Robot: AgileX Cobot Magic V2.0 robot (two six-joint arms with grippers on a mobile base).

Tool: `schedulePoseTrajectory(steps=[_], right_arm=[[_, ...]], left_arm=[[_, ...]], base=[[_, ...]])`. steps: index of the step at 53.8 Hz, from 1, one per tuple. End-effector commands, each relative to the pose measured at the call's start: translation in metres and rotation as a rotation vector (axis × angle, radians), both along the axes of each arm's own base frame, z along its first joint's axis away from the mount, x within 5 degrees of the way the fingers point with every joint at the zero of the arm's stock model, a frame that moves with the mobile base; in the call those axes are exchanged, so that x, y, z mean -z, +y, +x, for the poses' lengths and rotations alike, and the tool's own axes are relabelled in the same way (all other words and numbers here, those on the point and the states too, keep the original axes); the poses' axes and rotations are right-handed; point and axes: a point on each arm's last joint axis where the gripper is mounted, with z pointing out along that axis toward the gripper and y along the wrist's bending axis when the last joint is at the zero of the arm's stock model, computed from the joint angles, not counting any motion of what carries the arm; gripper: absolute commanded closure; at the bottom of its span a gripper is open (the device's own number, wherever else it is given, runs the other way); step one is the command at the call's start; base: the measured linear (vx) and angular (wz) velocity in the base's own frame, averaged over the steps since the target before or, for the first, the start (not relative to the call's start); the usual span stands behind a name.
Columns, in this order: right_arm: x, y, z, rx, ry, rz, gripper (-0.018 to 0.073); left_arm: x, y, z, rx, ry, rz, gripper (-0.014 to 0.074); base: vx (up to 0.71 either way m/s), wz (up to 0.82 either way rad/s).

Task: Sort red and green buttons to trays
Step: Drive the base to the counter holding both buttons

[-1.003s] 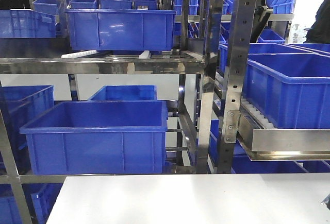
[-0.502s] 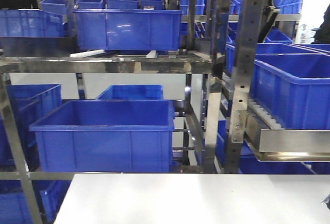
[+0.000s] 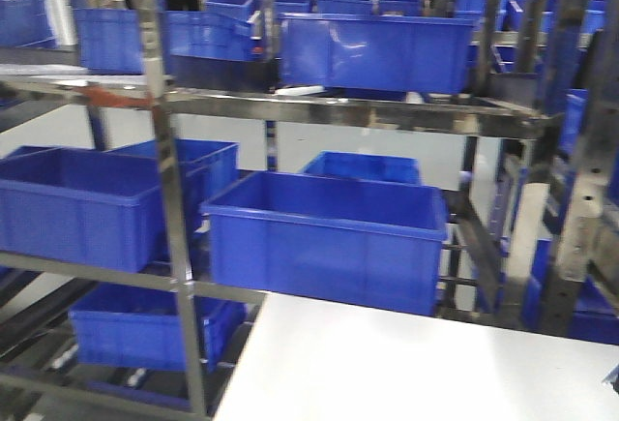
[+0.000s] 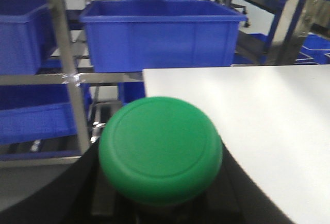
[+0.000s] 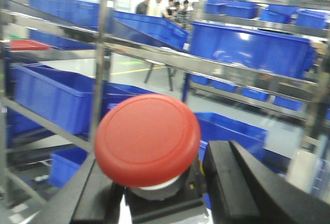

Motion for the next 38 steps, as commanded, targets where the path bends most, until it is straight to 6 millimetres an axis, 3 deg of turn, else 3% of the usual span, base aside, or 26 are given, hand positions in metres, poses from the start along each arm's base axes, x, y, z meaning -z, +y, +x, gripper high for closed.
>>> schedulePoseTrajectory(steps=[1, 38], right_arm=[[-0.0111, -0.0026, -0.0002, 0.030, -0.033, -0.003, 0.0570], [-0.0111, -0.0027, -0.0002, 0.032, -0.033, -0.003, 0.0570]], left_arm=[[-0.0178, -0.0027, 0.0002, 0.027, -0.098, -0.048, 0.0596], [-0.0178, -0.0027, 0.0002, 0.027, -0.098, -0.049, 0.0596]], base=[[-0.12, 0.46], [-0.13, 0.51]])
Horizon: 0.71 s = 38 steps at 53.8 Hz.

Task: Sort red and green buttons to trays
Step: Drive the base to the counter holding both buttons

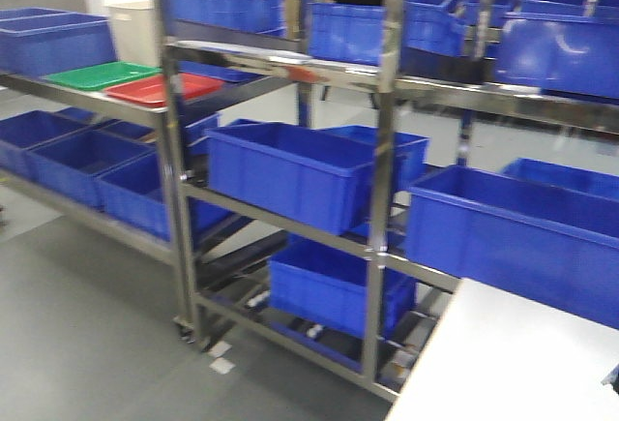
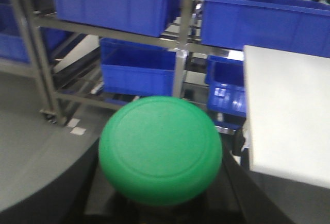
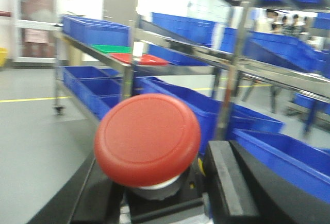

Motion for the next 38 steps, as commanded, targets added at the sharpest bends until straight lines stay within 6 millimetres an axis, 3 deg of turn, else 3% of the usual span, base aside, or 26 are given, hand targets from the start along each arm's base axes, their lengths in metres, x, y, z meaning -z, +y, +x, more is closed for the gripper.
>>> schedulePoseTrajectory(steps=[1, 38], right_arm=[[-0.0111, -0.0027, -0.0002, 0.032, -0.033, -0.003, 0.0570], [-0.0111, -0.0027, -0.0002, 0.032, -0.033, -0.003, 0.0570]], left_arm=[[-0.0178, -0.0027, 0.0002, 0.027, -0.098, -0.049, 0.0596], [-0.0178, -0.0027, 0.0002, 0.027, -0.098, -0.049, 0.0596]], base=[[-0.15, 0.57], [-0.08, 0.63]])
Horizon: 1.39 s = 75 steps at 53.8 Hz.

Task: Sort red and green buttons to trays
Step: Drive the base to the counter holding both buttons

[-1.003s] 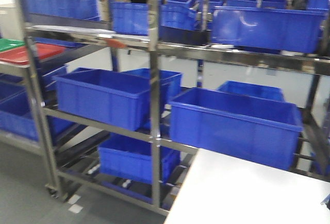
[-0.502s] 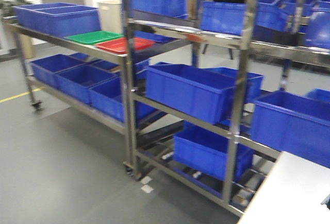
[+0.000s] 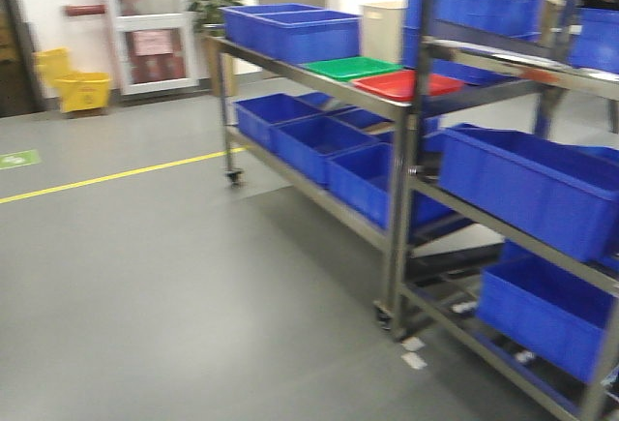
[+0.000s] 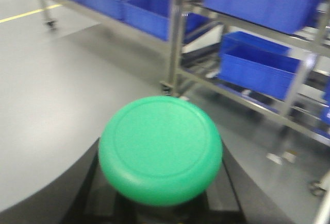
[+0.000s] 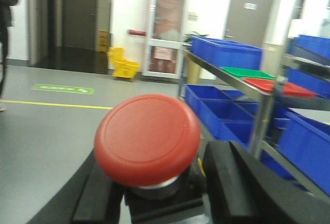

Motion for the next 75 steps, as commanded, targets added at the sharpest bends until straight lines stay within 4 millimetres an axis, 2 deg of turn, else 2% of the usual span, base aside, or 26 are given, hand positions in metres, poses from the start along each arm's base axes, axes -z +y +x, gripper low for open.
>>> schedulePoseTrajectory(steps=[1, 28, 75], right_arm=[[-0.0111, -0.0027, -0.0002, 0.032, -0.033, -0.003, 0.0570], [-0.0113, -0.0033, 0.0000, 0.038, -0.034, -0.002, 0.0570], [-0.0112, -0.0031, -0.0001, 0.035, -0.034, -0.003, 0.0570]], left_arm=[[-0.0177, -0.0028, 0.0003, 0.027, -0.097, -0.048, 0.0596], [-0.0177, -0.0028, 0.0003, 0.027, -0.097, -0.048, 0.0596], [-0.0175, -0.0027, 0.0003, 0.026, -0.095, -0.048, 0.0596]], base=[[0.03, 0.71], [0.14, 0.49], [0.39, 0.13]])
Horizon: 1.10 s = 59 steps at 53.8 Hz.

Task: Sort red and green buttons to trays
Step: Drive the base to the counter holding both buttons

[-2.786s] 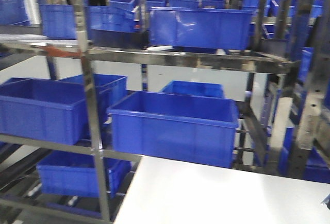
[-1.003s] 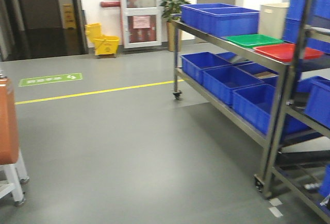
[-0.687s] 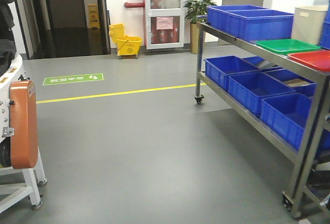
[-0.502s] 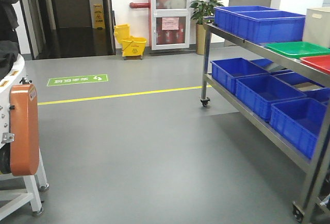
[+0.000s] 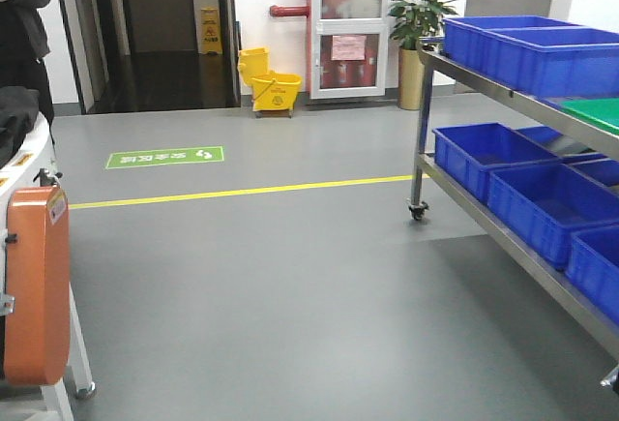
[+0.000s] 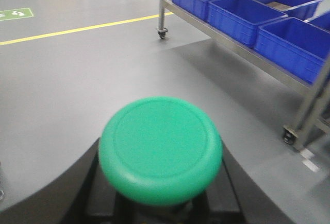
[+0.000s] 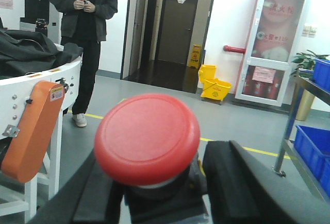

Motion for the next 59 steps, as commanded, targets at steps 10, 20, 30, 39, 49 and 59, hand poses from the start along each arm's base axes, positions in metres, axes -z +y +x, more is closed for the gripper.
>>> schedulePoseTrajectory(steps=[10, 20, 30, 39, 49, 59], right_arm=[[-0.0110, -0.0031, 0.0006, 0.036, -0.031, -0.003, 0.0570], [-0.0110, -0.0031, 0.0005, 0.036, -0.032, -0.003, 0.0570], [-0.0109, -0.0031, 0.0008, 0.036, -0.030, -0.003, 0.0570], [-0.0108, -0.0031, 0.0010, 0.036, -0.029, -0.003, 0.0570], [-0.0108, -0.0031, 0.0010, 0.036, -0.029, -0.003, 0.0570], [-0.0108, -0.0029, 0.0010, 0.034, -0.029, -0.003, 0.0570]], left_arm=[[-0.0167, -0.0032, 0.0014, 0.025, -0.088, -0.044, 0.0596], [-0.0161, -0.0030, 0.0013, 0.023, -0.081, -0.041, 0.0596], [-0.0164, -0.0026, 0.0007, 0.023, -0.084, -0.042, 0.0596], [-0.0164, -0.0026, 0.0007, 0.023, -0.084, -0.042, 0.0596], [-0.0164, -0.0026, 0.0007, 0.023, -0.084, -0.042, 0.0596], [-0.0164, -0.0026, 0.0007, 0.023, -0.084, -0.042, 0.0596]], base=[[0.53, 0.17], [0.57, 0.16], [0.57, 0.11], [0.57, 0.01], [0.58, -0.11], [0.59, -0.24]])
